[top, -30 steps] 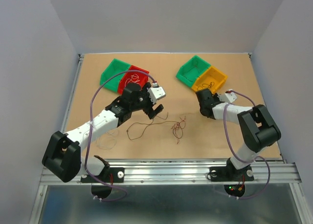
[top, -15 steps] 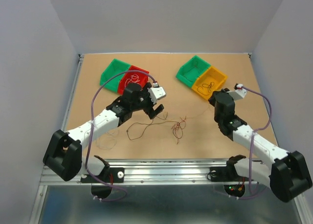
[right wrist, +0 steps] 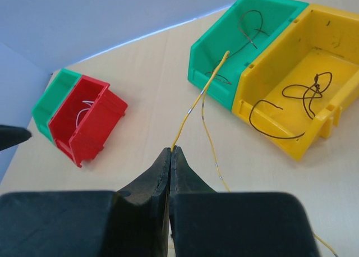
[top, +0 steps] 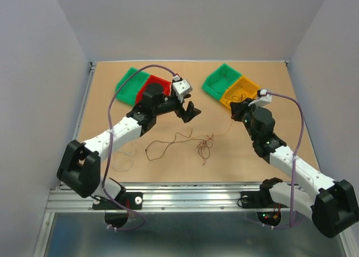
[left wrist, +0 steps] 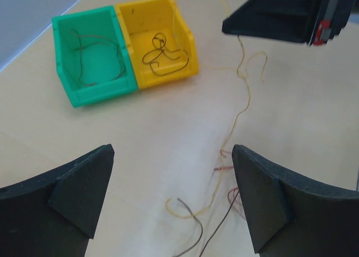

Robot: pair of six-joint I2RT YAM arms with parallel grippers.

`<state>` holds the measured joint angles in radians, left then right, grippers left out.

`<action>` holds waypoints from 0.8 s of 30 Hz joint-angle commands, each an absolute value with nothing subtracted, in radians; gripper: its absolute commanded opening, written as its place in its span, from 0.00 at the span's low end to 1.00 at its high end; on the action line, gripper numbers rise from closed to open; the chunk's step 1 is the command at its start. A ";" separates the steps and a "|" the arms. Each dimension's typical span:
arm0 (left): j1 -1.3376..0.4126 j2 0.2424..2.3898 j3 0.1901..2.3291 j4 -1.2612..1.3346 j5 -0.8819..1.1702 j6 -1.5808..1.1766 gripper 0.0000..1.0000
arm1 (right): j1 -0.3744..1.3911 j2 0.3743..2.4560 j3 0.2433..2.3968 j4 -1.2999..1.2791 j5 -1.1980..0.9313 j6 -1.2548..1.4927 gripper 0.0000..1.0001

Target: Untangle the cables

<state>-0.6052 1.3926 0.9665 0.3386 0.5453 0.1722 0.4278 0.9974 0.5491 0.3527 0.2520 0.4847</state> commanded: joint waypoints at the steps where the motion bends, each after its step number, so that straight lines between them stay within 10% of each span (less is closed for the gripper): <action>1: -0.626 1.502 1.026 0.564 0.659 -0.032 0.99 | 0.434 0.977 0.635 0.405 0.210 0.454 0.00; 8: -0.695 1.703 1.048 0.903 0.703 -0.179 0.99 | 0.437 0.985 0.640 0.439 0.215 0.471 0.00; 24: -0.838 1.901 1.196 0.821 0.561 -0.115 0.99 | 0.442 1.020 0.669 0.472 0.170 0.503 0.01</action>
